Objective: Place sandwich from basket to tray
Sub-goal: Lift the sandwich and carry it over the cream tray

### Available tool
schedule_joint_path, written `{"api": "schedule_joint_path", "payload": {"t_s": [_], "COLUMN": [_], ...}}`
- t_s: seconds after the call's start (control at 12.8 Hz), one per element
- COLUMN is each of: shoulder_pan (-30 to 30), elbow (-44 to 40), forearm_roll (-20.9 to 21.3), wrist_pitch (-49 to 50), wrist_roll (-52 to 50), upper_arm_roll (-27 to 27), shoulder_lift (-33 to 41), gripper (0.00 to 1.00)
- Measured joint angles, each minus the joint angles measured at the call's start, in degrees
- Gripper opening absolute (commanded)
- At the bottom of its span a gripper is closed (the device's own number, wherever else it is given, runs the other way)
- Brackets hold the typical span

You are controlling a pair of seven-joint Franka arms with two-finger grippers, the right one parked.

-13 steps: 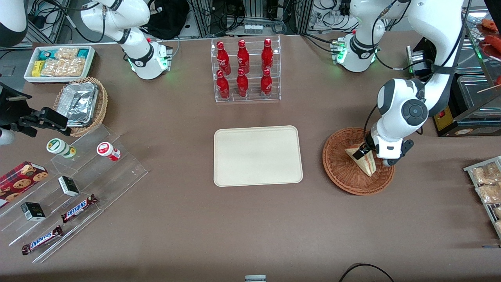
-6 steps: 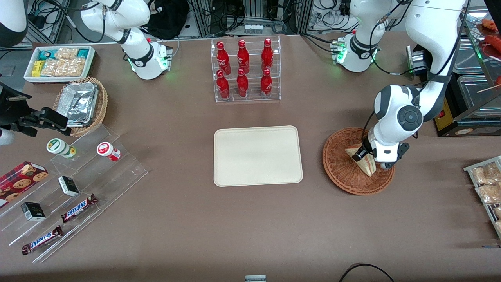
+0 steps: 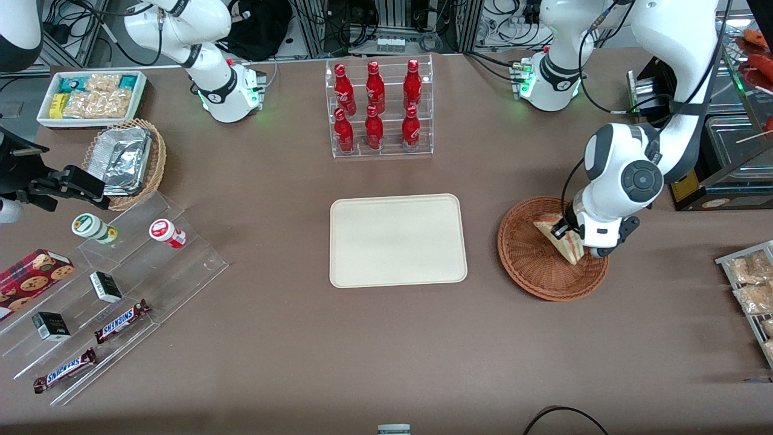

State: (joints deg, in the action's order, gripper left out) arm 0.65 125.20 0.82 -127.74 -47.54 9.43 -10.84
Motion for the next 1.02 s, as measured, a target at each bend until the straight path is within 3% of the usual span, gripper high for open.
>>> {"api": "schedule_joint_path", "payload": {"t_s": [0.39, 1.02], "shoulder_pan": [6.97, 21.56], "elbow": [-13.40, -24.54], "forearm_roll": [0.07, 0.47], "wrist_pitch": [19.43, 16.22], "wrist_roll": [8.22, 5.25], "upper_arm_roll": [0.61, 0.94], "shoulder_lift": [-1.53, -13.09], "gripper": [0.08, 0.06]}}
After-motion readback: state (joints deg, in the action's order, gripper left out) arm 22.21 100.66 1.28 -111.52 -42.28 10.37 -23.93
